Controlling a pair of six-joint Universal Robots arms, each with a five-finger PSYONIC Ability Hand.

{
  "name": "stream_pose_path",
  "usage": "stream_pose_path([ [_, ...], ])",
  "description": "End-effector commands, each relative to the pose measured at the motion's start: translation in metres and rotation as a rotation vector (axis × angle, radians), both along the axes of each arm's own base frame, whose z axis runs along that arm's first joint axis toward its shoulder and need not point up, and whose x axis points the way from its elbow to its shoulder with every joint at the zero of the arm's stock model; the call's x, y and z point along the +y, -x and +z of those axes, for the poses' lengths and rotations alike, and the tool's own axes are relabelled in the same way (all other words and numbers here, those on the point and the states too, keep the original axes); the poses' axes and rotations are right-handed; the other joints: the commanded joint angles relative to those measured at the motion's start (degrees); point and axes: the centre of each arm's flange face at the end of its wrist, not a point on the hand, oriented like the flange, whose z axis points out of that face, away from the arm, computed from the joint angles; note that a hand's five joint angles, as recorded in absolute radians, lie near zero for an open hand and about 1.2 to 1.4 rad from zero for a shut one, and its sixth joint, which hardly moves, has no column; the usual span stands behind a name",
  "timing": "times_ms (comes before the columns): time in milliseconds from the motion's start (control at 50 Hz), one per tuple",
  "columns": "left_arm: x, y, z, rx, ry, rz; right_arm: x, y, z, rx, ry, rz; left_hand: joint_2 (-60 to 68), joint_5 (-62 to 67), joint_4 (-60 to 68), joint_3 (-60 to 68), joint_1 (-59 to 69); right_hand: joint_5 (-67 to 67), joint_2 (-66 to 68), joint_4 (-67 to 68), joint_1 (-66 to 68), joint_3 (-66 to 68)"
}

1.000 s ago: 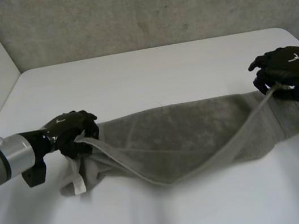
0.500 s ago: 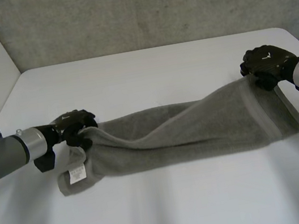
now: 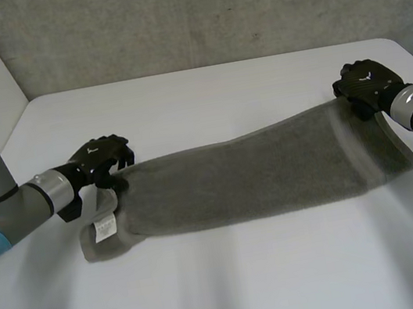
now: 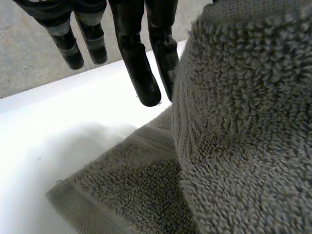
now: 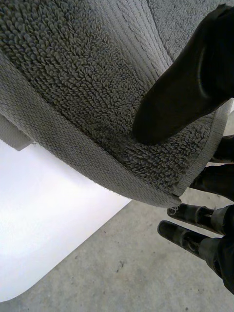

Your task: Fold the towel.

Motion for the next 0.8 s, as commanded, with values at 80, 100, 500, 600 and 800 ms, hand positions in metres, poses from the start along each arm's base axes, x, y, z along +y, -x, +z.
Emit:
stream_pose_path([
  [80,-0.001,0.0,-0.016,-0.006,-0.018,-0.001,-0.003,-0.001,-0.015,0.004,-0.009,0.004,-0.51,-0.42,-3.22,-2.4,-0.67,4.15,6.27,-4.44,5.35,-2.87],
  [100,-0.001,0.0,-0.016,-0.006,-0.018,-0.001,-0.003,-0.001,-0.015,0.004,-0.009,0.004,-0.51,-0.42,-3.22,-2.4,-0.67,4.15,6.27,-4.44,5.35,-2.87],
  [500,-0.015,-0.003,0.002,-0.015,0.099,0.057,-0.007,-0.005,-0.009,0.019,0.045,-0.045,-49.8,-49.71,-3.22,-2.4,-49.96,-65.85,-63.73,-4.44,-64.65,-2.87],
  [600,-0.016,-0.006,0.017,-0.009,0.132,0.066,-0.008,-0.002,0.004,0.011,0.072,-0.057,-49.8,-49.71,-3.22,-2.4,-49.96,-65.85,-63.73,-4.44,-64.65,-2.87],
  [800,-0.022,-0.019,0.064,0.005,0.261,0.092,0.004,0.0,0.064,-0.045,0.169,-0.055,-49.97,-49.88,-3.22,-2.4,-50.13,-65.85,-63.73,-4.44,-64.65,-2.87],
])
